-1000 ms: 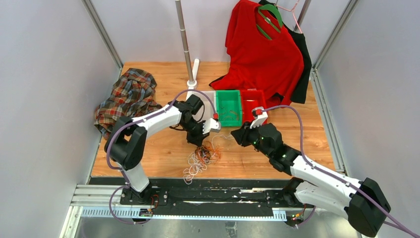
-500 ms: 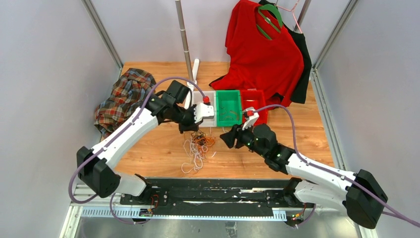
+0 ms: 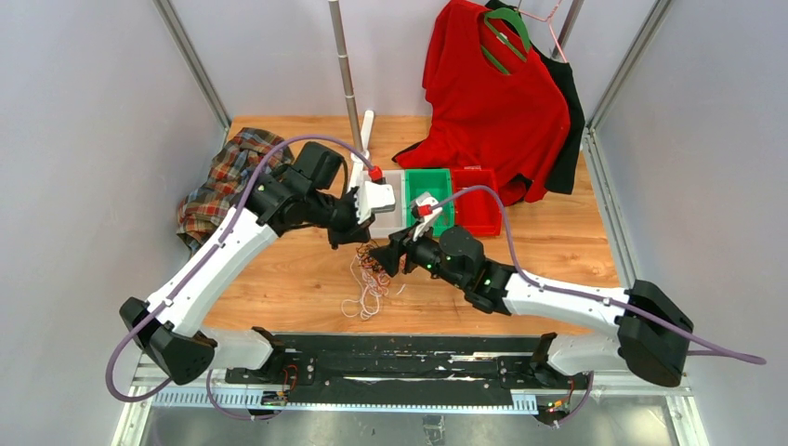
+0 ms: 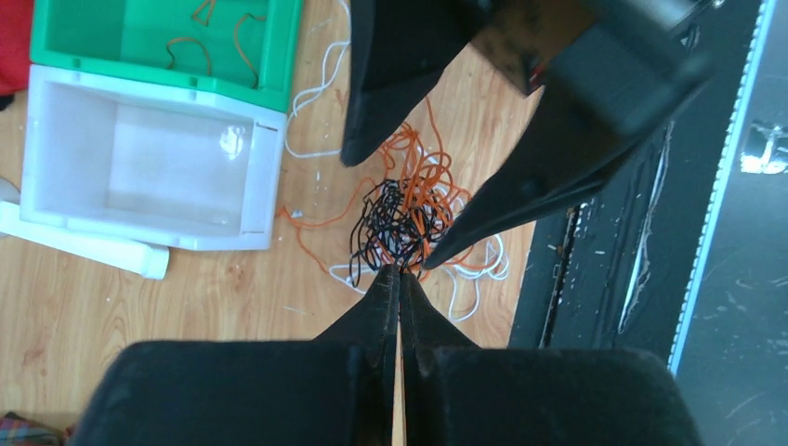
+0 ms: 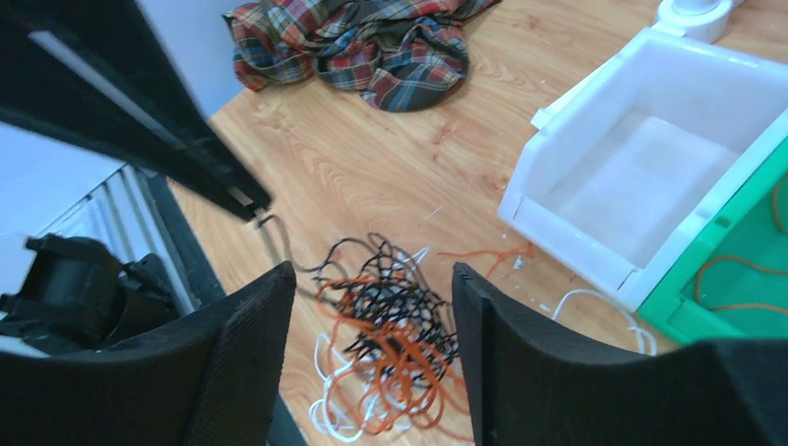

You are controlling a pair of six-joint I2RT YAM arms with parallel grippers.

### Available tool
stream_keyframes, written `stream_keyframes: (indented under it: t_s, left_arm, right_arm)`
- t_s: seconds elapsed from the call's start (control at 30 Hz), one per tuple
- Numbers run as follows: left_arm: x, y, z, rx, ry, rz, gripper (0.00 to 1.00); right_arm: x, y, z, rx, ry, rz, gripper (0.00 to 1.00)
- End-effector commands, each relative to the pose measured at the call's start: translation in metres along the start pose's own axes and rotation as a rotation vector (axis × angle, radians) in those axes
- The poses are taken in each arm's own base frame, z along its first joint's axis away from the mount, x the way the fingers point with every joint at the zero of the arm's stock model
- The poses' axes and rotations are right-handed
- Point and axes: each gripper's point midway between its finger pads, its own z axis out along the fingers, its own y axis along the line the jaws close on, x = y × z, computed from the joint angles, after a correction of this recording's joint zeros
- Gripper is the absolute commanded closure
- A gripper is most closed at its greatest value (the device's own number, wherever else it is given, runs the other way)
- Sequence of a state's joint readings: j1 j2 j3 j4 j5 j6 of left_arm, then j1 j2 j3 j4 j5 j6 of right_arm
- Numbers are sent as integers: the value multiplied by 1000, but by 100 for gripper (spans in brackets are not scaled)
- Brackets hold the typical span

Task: Untangle the cables
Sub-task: Untie the cable.

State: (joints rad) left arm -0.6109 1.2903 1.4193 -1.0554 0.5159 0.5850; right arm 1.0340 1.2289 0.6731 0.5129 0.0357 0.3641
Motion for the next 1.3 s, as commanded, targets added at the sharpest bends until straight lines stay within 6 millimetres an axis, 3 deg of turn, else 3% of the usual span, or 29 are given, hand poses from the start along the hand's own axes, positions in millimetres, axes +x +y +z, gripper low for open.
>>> stream_keyframes:
  t_s: [0.0, 0.2, 0.3, 0.47, 0.73, 0.9, 1.1, 1.17, 1.2, 1.23, 1.27]
  left_arm:
    - [-24, -18, -24, 18, -73, -18, 99]
    - [-32, -34, -37, 51, -102, -21, 99]
    - [-41, -38, -46, 60, -126, -14, 99]
    - [-78, -45, -75, 58, -225, 0, 100]
    - [-125, -41, -131, -74, -357, 104, 100]
    - [-153, -31, -167, -198, -432, 174, 100]
    - [-192, -14, -230, -437, -536, 310, 100]
    - [-185, -10, -231, -465, -513, 306, 100]
    - [-175, -10, -220, -444, -480, 293, 99]
    - [-154, -8, -192, -384, -404, 263, 97]
    - [-139, -14, -181, -349, -372, 265, 88]
  right_arm:
    - [-24, -7, 19, 88, -88, -70, 39]
    - [-28, -24, 34, 202, -145, -78, 44]
    - [-18, -28, 43, 215, -128, -90, 44]
    - [30, -50, 47, 277, -70, -80, 44]
    - [96, -84, 21, 353, -6, -58, 45]
    - [124, -92, 5, 366, 45, -33, 47]
    - [149, -91, -8, 362, 91, -25, 47]
    - [145, -88, -10, 351, 82, -23, 48]
    - [140, -85, -10, 343, 71, -18, 49]
    - [135, -82, -9, 335, 66, -20, 50]
    - [129, -79, -8, 329, 56, -21, 51]
